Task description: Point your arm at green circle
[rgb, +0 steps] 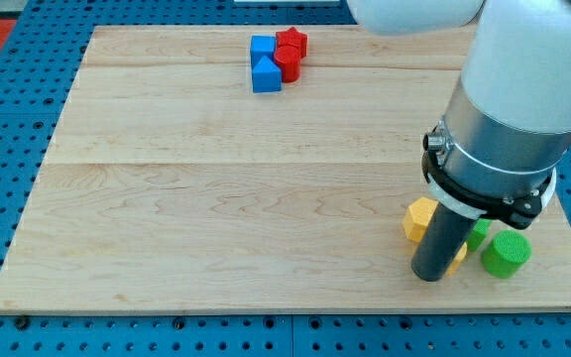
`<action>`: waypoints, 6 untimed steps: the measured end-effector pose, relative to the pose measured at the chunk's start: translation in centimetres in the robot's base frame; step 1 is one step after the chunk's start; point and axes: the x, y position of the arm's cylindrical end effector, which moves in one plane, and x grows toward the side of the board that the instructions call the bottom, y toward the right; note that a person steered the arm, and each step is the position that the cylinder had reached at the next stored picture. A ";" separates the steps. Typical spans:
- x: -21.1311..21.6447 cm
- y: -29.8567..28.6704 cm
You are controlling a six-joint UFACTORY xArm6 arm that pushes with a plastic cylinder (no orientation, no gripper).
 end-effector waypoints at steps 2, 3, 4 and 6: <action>-0.8 -9.5; -5.7 -15.1; -8.1 -9.4; -13.6 8.7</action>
